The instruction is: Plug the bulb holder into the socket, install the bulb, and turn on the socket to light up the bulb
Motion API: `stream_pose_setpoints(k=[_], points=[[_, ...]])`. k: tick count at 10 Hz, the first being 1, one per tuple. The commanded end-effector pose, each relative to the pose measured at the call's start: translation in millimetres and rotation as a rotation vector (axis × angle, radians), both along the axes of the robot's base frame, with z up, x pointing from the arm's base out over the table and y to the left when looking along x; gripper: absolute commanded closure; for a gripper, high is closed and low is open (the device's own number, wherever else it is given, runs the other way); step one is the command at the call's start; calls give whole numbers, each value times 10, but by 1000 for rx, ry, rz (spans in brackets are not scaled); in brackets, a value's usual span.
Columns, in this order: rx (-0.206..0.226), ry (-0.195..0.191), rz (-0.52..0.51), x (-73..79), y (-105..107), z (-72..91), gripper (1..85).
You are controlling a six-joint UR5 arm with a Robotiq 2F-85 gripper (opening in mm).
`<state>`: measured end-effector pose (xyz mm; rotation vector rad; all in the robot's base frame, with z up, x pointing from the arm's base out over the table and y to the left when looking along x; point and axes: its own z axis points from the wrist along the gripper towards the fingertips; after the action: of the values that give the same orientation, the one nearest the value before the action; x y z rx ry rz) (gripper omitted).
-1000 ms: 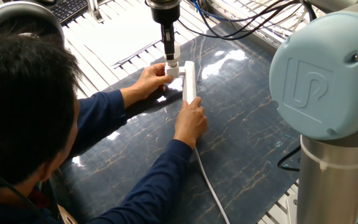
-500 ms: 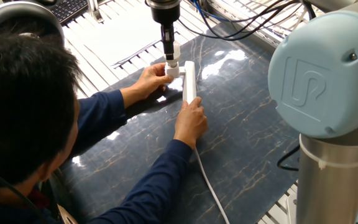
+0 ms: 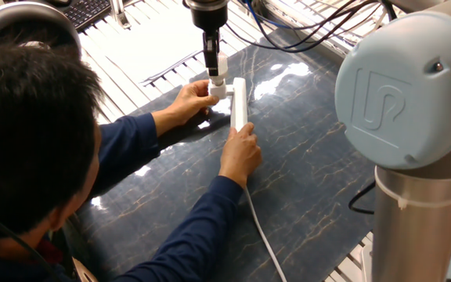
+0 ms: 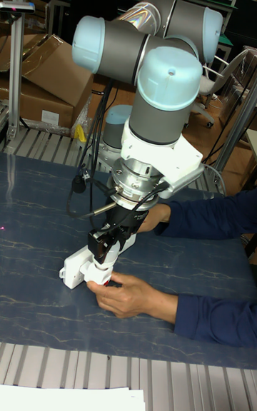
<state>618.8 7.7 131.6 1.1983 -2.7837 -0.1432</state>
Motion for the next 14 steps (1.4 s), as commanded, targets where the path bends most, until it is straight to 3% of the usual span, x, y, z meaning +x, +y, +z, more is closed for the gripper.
stream_pose_setpoints(k=[1,8,10,14], points=[[10,4,-27,11,19,11,847],[-12,14,-31,3,13,25,750],[-10,17,-25,-2,17,19,677],[-1,27,7,-21,24,9,437]])
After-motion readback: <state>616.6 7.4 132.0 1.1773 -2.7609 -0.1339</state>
